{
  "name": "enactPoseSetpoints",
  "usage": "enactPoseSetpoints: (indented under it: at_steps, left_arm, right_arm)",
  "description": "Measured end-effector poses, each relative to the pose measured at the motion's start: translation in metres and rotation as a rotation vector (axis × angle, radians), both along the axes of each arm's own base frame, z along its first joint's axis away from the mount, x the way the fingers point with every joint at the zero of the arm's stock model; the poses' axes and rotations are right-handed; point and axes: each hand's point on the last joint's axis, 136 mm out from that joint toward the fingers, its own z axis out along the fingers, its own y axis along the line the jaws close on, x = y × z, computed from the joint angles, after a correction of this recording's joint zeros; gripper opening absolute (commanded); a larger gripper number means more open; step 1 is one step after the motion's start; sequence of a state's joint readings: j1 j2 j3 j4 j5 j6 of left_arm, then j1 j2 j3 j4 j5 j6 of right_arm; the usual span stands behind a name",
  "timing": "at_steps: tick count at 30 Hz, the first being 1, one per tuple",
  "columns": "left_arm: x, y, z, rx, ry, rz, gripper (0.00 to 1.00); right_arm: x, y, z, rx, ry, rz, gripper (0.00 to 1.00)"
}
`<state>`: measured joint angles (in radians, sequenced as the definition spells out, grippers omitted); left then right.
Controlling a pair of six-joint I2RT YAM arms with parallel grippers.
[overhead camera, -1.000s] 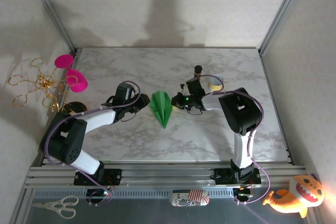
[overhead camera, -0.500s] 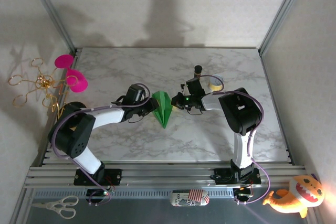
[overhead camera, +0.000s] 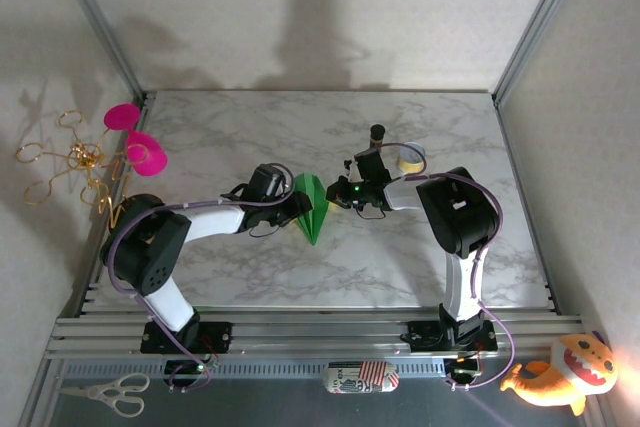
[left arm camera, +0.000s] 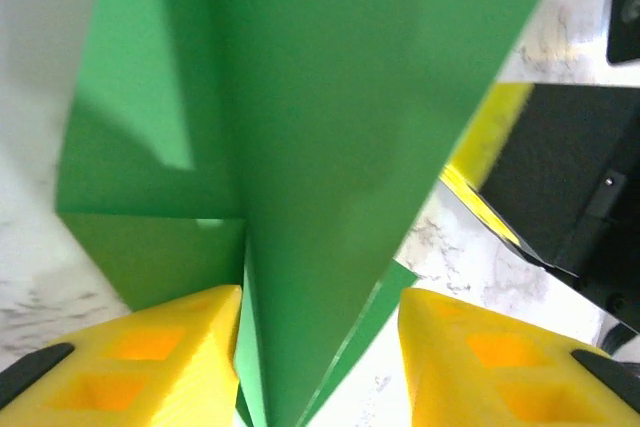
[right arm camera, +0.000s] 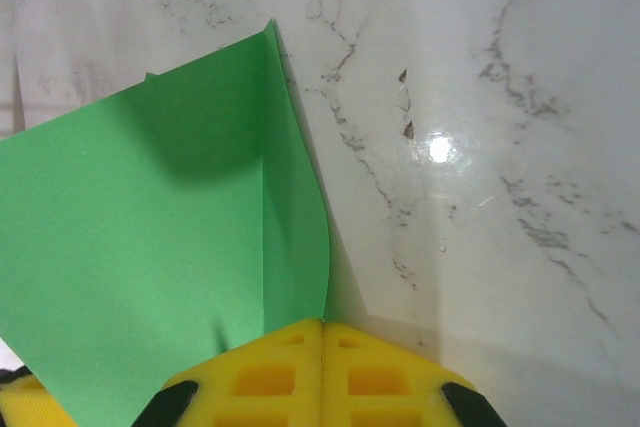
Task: Fold a paper plane with a square sheet of paper (pick it up from the middle)
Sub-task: Move the paper plane to the top-center of the table.
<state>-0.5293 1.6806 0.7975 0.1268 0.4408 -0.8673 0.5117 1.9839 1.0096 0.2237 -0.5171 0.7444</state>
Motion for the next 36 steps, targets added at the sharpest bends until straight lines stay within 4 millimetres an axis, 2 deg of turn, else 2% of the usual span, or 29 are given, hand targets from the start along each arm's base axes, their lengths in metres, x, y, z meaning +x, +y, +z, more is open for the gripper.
enactPoseSetpoints:
  at_steps: [7, 15, 22, 25, 36]
  left_arm:
    - [-0.005, -0.017, 0.005, 0.035, 0.004, -0.035, 0.50]
    - [-0.011, -0.030, -0.012, 0.193, 0.026, -0.051, 0.54]
    - [-0.010, -0.030, -0.021, 0.290, 0.026, -0.058, 0.55]
    - [-0.008, -0.031, -0.020, 0.325, 0.013, -0.067, 0.59]
    - [-0.004, -0.022, -0.023, 0.430, -0.003, -0.073, 0.48]
  right_arm:
    - [0.000, 0.000, 0.000, 0.000, 0.000, 0.000, 0.00]
    - [0.000, 0.000, 0.000, 0.000, 0.001, 0.000, 0.00]
    - [0.000, 0.000, 0.000, 0.000, 0.001, 0.000, 0.00]
    - [0.000, 0.000, 0.000, 0.000, 0.001, 0.000, 0.00]
    - [0.000, 0.000, 0.000, -0.001, 0.002, 0.000, 0.00]
